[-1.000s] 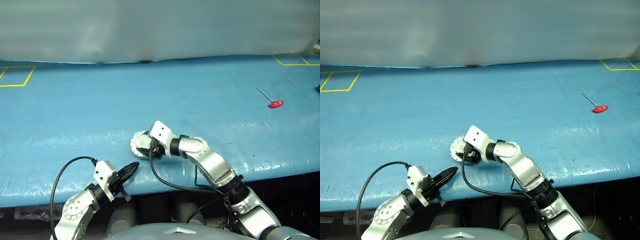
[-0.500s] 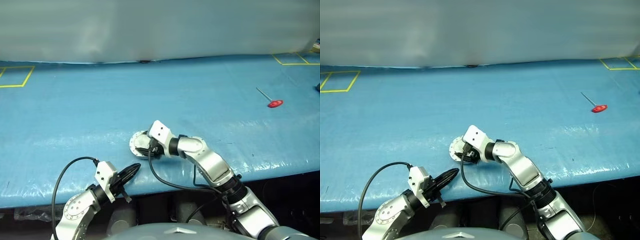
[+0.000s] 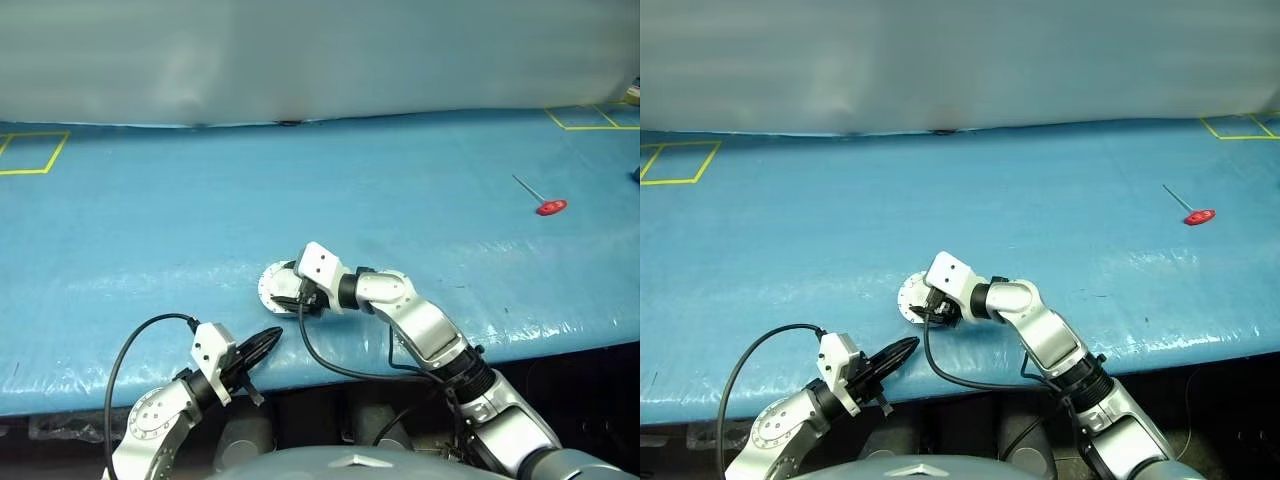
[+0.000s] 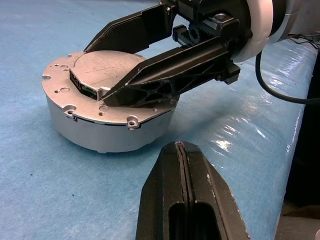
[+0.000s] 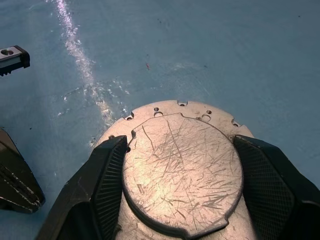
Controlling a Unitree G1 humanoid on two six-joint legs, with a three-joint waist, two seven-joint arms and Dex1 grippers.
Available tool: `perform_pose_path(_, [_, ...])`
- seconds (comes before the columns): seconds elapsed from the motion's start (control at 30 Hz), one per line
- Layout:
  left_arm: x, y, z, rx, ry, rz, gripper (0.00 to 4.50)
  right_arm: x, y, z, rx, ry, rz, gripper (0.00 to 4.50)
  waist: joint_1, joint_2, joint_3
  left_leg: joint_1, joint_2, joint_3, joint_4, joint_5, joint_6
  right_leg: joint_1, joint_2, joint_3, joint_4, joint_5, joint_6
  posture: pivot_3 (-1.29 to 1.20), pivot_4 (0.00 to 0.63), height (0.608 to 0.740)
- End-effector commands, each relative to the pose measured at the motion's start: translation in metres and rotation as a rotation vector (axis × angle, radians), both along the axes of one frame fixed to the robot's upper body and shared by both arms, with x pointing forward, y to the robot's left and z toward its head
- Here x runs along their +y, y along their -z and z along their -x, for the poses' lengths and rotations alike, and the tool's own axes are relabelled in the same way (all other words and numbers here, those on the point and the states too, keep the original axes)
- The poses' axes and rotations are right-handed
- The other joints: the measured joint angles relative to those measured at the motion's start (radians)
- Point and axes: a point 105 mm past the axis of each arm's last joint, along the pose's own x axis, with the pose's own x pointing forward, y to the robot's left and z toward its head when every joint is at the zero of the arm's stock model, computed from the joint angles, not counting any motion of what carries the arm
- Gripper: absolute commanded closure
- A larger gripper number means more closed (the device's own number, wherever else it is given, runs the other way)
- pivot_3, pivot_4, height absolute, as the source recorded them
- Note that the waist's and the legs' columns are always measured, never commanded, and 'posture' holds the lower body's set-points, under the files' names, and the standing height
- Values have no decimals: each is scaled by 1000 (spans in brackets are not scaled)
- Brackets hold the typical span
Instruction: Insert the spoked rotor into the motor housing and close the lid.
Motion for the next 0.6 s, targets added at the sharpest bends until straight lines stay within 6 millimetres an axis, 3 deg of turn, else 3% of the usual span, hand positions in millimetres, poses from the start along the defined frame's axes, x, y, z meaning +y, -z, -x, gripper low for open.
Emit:
perform_pose_path(0.03, [-3,-10,-1,-37,14,18,4500,-10,12,0,106,14,40,1449,1,0,0,0,0,0,0,0,0,0,0,0,0,0,0,0,150,740])
perform_pose_path(0.6, [-3,-9,-1,-38,15,23,4500,-9,8,-6,20,-44,63,1449,0,0,1,-2,-2,0,-1,0,1,-1,-2,-1,-2,0,-1,0,150,740])
